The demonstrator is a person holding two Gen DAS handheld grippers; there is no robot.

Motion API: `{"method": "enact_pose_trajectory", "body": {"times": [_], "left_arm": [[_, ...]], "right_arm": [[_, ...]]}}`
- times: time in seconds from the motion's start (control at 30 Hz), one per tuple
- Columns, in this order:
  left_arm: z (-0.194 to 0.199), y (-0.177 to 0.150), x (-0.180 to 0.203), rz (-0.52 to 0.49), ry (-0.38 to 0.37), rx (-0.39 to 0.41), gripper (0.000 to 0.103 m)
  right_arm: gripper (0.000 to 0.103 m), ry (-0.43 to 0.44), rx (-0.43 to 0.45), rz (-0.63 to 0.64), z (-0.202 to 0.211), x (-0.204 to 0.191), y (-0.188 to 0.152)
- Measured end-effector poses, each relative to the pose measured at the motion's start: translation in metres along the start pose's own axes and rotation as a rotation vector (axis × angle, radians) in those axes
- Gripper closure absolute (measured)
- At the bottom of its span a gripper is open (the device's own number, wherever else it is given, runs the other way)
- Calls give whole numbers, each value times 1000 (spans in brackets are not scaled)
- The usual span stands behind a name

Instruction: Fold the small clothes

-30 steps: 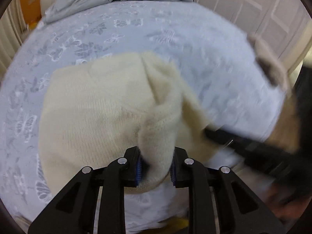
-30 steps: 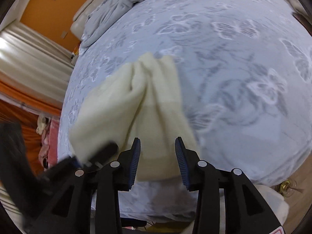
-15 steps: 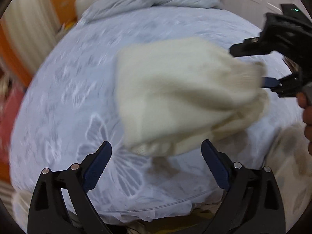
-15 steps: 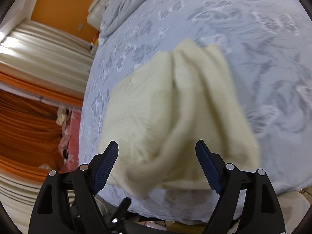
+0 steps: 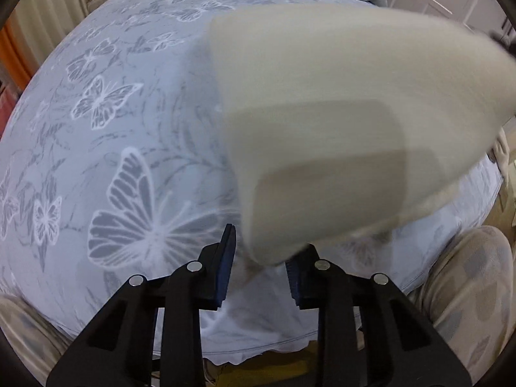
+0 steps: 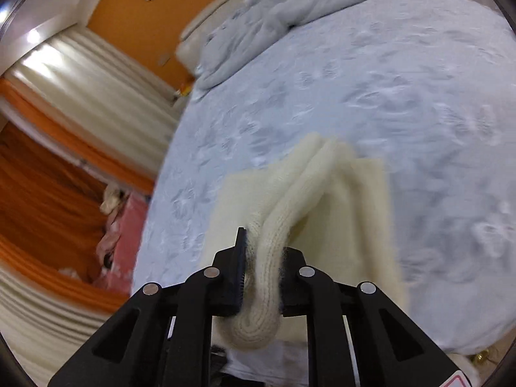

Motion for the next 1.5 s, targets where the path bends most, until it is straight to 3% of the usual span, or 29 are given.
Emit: {"method": "enact_pose_trajectory", "body": {"times": [0.07,0.1,0.13,0.2,0.27,0.4,0.47,0.57,0.7,0.73,0.77,0.83,0.93,1.0,1.03,1.07,1.13,1.23,1.27,1.33,1.43,1.5], "left_arm": [[-8,-2,4,1,9,-24,82],[-12,-2,5,5,18,-36,83],[-13,-1,5,9,24,-43,83],[-12,0,3,20,28,-38,83],[-5,1,0,35,13,-35,83],[21,0,2,14,1,0,79],[23,-2,0,3,14,7,76],[13,-4,-2,24,20,-13,76],[12,-4,-2,11,52,-17,76],[11,-4,-3,7,58,-19,75],[10,-5,-3,4,69,-24,75],[9,-6,-3,0,81,-33,75],[4,-7,-6,-11,89,-45,74],[0,-7,-4,-19,99,-56,74],[-2,-7,-4,-23,105,-60,74],[-5,-7,-3,-26,112,-68,74],[-4,-7,-4,-29,118,-70,73],[1,-7,-5,-53,141,-52,67],[3,-8,-4,-58,135,-45,67],[4,-11,-3,-62,131,-39,67],[3,-13,-2,-61,136,-45,67],[2,-13,-2,-52,139,-47,67]], "right_arm": [[90,-132,-137,-76,-30,57,-17],[89,-160,-219,-111,-48,80,-30],[87,-135,-251,-155,-58,96,-41],[81,-79,-230,-185,-49,94,-38],[68,-104,-216,-143,-40,86,-35],[61,-228,-115,-92,-11,79,-34],[44,-193,-59,-57,8,62,-38],[39,-93,-117,-13,-4,37,-40],[38,-198,-227,5,-47,52,-34],[41,-206,-266,-21,-62,59,-36],[77,-190,-280,-34,-70,62,-37],[87,-148,-267,-12,-66,54,-29],[94,-59,-111,23,-16,36,0],[95,-104,-123,31,-14,52,4],[95,-217,-282,9,-53,87,-13],[94,-218,-294,15,-58,92,-20],[91,-136,-243,-28,-39,83,-16],[77,-65,-184,-7,-7,66,-19],[61,-54,-187,1,-2,64,-23],[45,-67,-216,12,1,63,-37],[47,-122,-306,48,-21,68,-58],[89,-184,-329,93,-28,73,-70]]}}
Point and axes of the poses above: each gripper's, at about its wrist camera, not at the fingertips, and z roughly against the way its jaws point, x to its right, y to its top, the point moved 7 cm from there along -z, roughly the way its jaws point, and after that the axes turned 8 degrees about -x, right-handed, at the moved point
